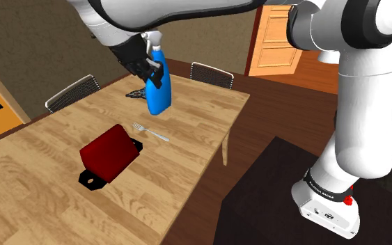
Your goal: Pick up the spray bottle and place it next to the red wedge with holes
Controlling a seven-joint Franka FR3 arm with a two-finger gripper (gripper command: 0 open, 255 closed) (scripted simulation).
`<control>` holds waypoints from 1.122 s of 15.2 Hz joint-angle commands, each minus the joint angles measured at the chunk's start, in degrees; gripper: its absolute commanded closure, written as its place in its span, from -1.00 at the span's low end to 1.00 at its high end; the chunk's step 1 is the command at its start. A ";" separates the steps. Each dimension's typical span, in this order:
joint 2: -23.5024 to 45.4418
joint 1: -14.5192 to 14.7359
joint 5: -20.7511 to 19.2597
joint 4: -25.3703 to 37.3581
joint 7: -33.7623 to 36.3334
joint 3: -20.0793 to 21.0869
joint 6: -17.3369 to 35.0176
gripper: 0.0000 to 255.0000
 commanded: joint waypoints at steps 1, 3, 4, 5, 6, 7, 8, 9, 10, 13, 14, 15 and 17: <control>-0.32 -0.76 0.42 -2.24 0.79 0.14 1.76 1.00; -0.61 -1.46 0.75 -4.22 1.39 0.23 3.32 1.00; -0.73 -1.78 0.88 -5.17 1.70 0.26 4.08 1.00; -0.83 -2.07 0.99 -6.08 1.99 0.29 4.83 1.00; -0.91 -2.35 1.09 -6.98 2.29 0.31 5.56 1.00; -0.97 -2.61 1.17 -7.84 2.59 0.32 6.29 1.00; -1.02 -2.85 1.23 -8.68 2.89 0.33 7.00 1.00; -1.05 -3.08 1.27 -9.50 3.19 0.33 7.71 1.00; -1.06 -3.29 1.30 -10.30 3.48 0.33 8.40 1.00; -1.00 -3.83 1.29 -12.55 4.39 0.28 10.42 1.00; -0.95 -3.98 1.26 -13.26 4.69 0.26 11.07 1.00; -0.88 -4.12 1.21 -13.95 5.00 0.23 11.72 1.00; -0.70 -4.37 1.07 -15.27 5.62 0.16 12.98 1.00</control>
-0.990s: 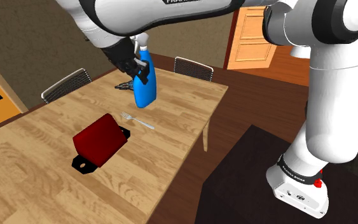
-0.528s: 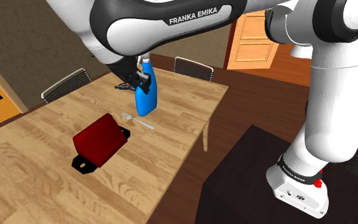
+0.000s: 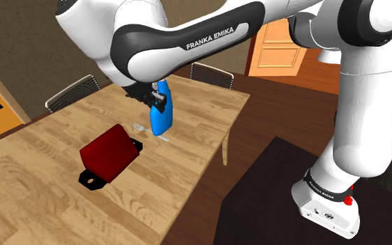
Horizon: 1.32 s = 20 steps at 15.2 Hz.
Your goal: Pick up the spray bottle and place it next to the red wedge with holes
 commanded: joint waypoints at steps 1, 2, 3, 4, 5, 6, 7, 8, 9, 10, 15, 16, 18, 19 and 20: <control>0.02 -0.22 -0.02 -1.49 0.78 0.02 1.27 1.00; 0.14 -0.31 -0.12 -2.11 1.09 -0.03 1.88 1.00; 0.28 -0.39 -0.23 -2.71 1.41 -0.09 2.48 1.00; 0.44 -0.46 -0.36 -3.29 1.73 -0.15 3.08 1.00; 0.60 -0.52 -0.49 -3.85 2.05 -0.22 3.66 1.00; 0.78 -0.57 -0.64 -4.40 2.37 -0.29 4.23 1.00; 0.97 -0.61 -0.80 -4.93 2.69 -0.37 4.80 1.00; 1.18 -0.64 -0.97 -5.44 3.02 -0.45 5.36 1.00; 1.39 -0.67 -1.15 -5.94 3.35 -0.54 5.91 1.00; 1.62 -0.68 -1.34 -6.43 3.68 -0.63 6.46 1.00; 2.93 -0.63 -2.44 -8.61 5.36 -1.19 9.07 1.00; 3.22 -0.60 -2.68 -9.01 5.71 -1.32 9.57 1.00; 3.84 -0.51 -3.20 -9.75 6.39 -1.60 10.56 1.00; 4.17 -0.45 -3.47 -10.10 6.74 -1.74 11.04 1.00; 4.50 -0.39 -3.75 -10.43 7.08 -1.90 11.51 1.00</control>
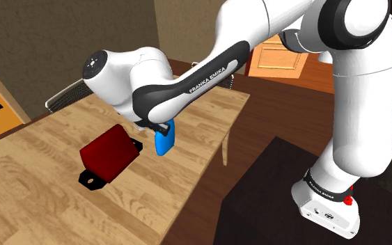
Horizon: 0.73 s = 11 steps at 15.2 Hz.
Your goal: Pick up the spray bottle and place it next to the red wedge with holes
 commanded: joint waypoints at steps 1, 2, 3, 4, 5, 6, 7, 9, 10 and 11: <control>0.61 0.08 -0.54 -0.69 0.66 -0.29 0.96 1.00; 0.96 0.16 -0.83 -1.00 1.01 -0.46 1.43 1.00; 1.32 0.24 -1.13 -1.29 1.36 -0.63 1.88 1.00; 1.69 0.33 -1.44 -1.57 1.71 -0.80 2.33 1.00; 2.07 0.42 -1.74 -1.84 2.06 -0.98 2.78 1.00; 2.45 0.52 -2.06 -2.09 2.41 -1.16 3.22 1.00; 2.85 0.62 -2.38 -2.33 2.75 -1.36 3.65 1.00; 3.65 0.84 -3.04 -2.77 3.45 -1.75 4.50 1.00; 4.07 0.96 -3.37 -2.97 3.80 -1.96 4.92 1.00; 4.40 1.06 -3.64 -3.12 4.07 -2.13 5.24 1.00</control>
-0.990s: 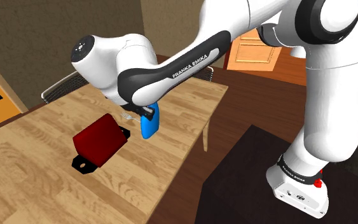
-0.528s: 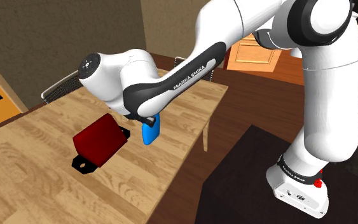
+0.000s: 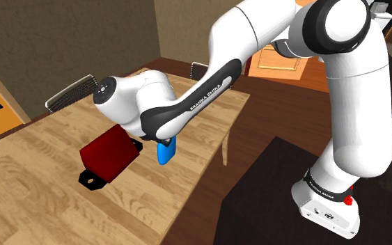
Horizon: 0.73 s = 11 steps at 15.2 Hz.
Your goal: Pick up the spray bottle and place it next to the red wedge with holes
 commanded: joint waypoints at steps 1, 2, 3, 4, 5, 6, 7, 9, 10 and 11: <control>0.42 0.14 -0.33 -0.06 0.29 -0.21 0.34 1.00; 0.42 0.14 -0.33 -0.06 0.29 -0.21 0.34 1.00; 0.42 0.14 -0.33 -0.06 0.29 -0.21 0.34 1.00; 0.42 0.14 -0.33 -0.06 0.29 -0.21 0.34 1.00; 0.42 0.14 -0.33 -0.06 0.29 -0.21 0.34 1.00; 0.42 0.14 -0.33 -0.06 0.29 -0.21 0.34 1.00; 0.42 0.15 -0.33 -0.06 0.29 -0.21 0.34 1.00; 0.42 0.15 -0.33 -0.05 0.28 -0.21 0.33 -1.00; 0.42 0.14 -0.33 -0.06 0.29 -0.21 0.34 -1.00; 0.42 0.15 -0.33 -0.05 0.29 -0.21 0.33 -1.00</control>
